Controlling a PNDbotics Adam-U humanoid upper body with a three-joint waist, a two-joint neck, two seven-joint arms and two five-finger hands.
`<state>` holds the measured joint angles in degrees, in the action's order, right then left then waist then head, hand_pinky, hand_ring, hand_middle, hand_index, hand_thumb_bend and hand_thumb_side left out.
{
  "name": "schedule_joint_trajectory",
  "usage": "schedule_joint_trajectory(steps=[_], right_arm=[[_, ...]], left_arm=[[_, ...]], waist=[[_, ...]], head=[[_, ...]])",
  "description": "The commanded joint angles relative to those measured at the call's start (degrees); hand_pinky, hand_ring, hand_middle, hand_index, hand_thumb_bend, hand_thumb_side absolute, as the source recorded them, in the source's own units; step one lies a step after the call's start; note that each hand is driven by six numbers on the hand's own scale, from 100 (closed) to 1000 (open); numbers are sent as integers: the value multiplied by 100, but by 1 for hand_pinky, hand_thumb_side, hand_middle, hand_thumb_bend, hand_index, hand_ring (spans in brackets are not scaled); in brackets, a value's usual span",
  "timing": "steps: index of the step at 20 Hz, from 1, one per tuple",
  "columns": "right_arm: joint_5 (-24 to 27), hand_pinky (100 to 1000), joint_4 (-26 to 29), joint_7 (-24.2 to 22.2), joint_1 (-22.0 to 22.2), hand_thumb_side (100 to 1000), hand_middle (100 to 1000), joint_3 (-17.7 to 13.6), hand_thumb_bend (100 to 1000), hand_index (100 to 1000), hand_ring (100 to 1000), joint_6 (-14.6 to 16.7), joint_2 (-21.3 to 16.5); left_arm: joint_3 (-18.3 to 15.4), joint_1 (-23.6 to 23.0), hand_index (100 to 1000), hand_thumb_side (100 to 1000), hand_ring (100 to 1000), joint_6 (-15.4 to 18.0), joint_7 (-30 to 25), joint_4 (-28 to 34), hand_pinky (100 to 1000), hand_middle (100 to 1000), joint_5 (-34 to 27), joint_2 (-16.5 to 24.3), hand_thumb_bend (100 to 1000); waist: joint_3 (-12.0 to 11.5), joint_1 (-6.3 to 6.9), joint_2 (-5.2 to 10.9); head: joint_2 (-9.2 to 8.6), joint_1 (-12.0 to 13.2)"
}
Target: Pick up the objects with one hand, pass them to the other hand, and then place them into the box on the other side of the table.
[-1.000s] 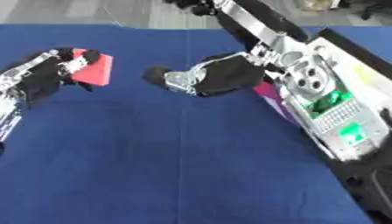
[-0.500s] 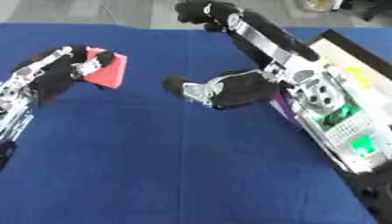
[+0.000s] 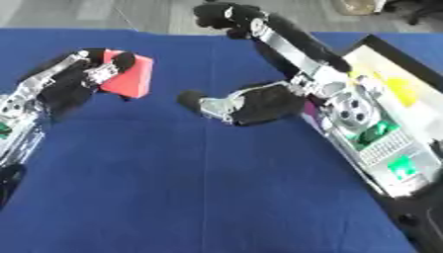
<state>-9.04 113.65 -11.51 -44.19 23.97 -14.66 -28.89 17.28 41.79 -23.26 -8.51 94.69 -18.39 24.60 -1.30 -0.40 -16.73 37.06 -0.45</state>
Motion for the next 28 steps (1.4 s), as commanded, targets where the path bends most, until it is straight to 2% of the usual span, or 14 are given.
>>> schedule_joint_trajectory(steps=[1, 7, 8, 11, 16, 21, 28], right_arm=[[-119, 938, 94, -78, -98, 377, 854, -25, 531, 931, 936, -30, -22], [-162, 936, 94, -264, -50, 376, 846, -56, 555, 934, 938, -251, 51], [-176, 936, 94, -312, -46, 377, 847, -61, 556, 935, 939, -301, 63], [-245, 934, 94, -473, -37, 403, 855, -69, 538, 940, 948, -442, 107], [-318, 929, 94, -699, -81, 396, 857, -128, 526, 941, 951, -677, 224], [-430, 929, 94, -637, -150, 359, 861, -162, 539, 939, 953, -638, 271], [-785, 939, 94, -639, -168, 286, 878, -215, 563, 944, 964, -538, 368]], left_arm=[[0, 151, 517, 457, 547, -69, 36, 250, 544, 491, -44, 25, 272], [2, 209, 519, 436, 547, -335, 144, 590, 543, 491, 98, -50, 292], [6, 214, 519, 450, 547, -374, 150, 626, 543, 491, 118, -65, 272], [23, 227, 520, 449, 547, -438, 125, 713, 542, 491, 157, -113, 272], [43, 287, 520, 453, 546, -513, 16, 788, 542, 490, 63, -229, 277], [78, 266, 520, 466, 544, -721, -4, 662, 543, 487, -309, -319, 293], [148, 263, 522, 519, 542, -1011, 220, 446, 549, 479, -947, -426, 262]], waist=[[-11, -65, 20], [-19, -69, 8], [-20, -70, 6], [-24, -69, -3], [-46, -64, -29], [-60, -50, -53], [-77, -33, -77]], head=[[-82, -13], [-91, 16], [-96, 17], [-112, 12], [-133, -26], [-142, -49], [-131, -119]])
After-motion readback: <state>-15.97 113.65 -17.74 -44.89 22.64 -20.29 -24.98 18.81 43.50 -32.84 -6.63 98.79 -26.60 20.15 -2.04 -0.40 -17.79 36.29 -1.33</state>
